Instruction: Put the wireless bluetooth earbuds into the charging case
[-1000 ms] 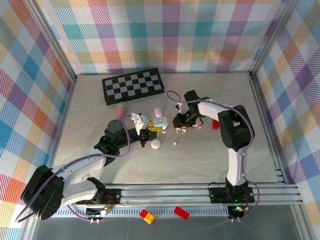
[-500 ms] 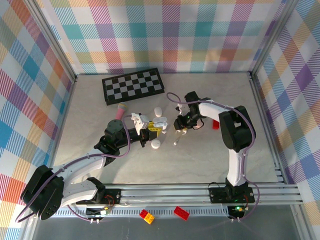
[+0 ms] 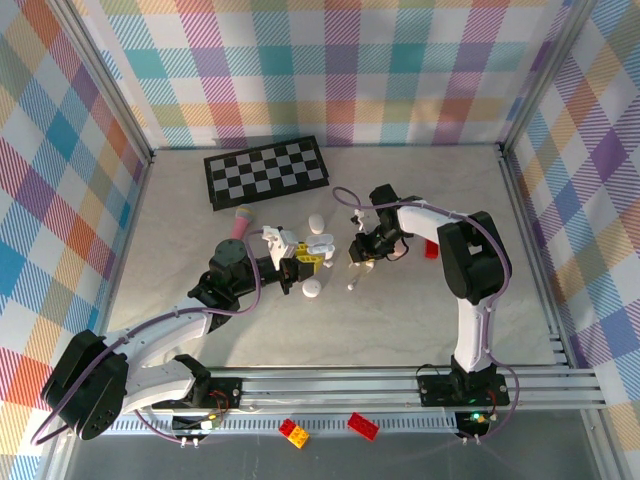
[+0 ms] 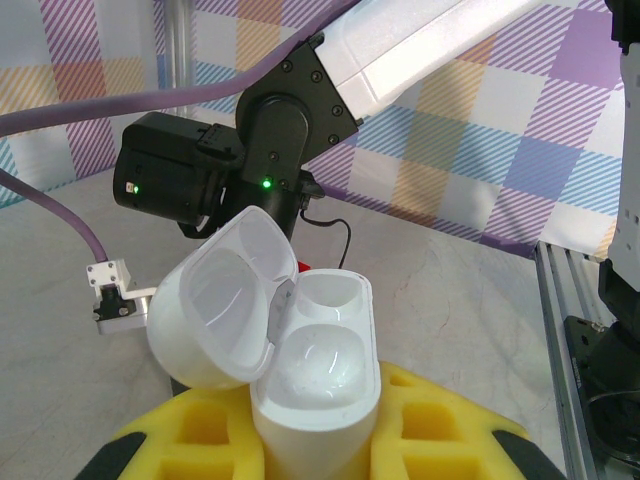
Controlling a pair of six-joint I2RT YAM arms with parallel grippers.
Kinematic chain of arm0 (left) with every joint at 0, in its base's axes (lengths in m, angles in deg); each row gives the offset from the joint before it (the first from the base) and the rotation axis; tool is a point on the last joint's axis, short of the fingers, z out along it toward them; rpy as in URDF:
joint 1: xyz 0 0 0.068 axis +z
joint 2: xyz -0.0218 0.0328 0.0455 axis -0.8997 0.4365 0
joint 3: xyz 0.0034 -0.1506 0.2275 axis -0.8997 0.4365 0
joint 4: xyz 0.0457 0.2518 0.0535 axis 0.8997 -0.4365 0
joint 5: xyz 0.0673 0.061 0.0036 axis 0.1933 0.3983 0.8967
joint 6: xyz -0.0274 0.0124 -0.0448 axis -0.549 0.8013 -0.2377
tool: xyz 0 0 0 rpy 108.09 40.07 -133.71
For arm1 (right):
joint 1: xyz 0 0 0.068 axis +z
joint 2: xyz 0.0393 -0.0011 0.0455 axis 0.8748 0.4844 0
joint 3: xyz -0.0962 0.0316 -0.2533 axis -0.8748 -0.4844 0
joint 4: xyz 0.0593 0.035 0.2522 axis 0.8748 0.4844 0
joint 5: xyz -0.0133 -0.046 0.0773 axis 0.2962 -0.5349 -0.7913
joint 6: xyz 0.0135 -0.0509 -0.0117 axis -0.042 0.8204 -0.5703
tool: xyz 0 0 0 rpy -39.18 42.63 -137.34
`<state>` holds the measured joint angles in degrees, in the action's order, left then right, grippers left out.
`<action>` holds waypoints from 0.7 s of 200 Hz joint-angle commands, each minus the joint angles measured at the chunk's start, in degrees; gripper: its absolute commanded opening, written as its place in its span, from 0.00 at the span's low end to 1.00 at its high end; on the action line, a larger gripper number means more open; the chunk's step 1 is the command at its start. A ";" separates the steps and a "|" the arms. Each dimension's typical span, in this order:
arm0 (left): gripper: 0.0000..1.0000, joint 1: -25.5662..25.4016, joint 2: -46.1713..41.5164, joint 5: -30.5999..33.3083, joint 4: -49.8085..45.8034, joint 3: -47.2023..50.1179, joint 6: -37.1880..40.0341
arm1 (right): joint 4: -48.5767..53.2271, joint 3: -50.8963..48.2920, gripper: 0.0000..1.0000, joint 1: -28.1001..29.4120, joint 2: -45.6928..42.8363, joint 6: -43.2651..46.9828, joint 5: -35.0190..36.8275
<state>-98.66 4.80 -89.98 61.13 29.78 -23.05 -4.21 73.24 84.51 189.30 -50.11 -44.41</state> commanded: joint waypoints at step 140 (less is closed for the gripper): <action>0.04 0.53 1.53 1.06 2.23 -0.06 1.30 | -14.79 -12.15 0.21 0.74 -21.12 -2.04 11.88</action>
<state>-98.58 5.71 -89.39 61.15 29.78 -23.05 -12.93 63.56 84.71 174.52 -50.94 -36.76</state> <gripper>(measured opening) 0.186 0.208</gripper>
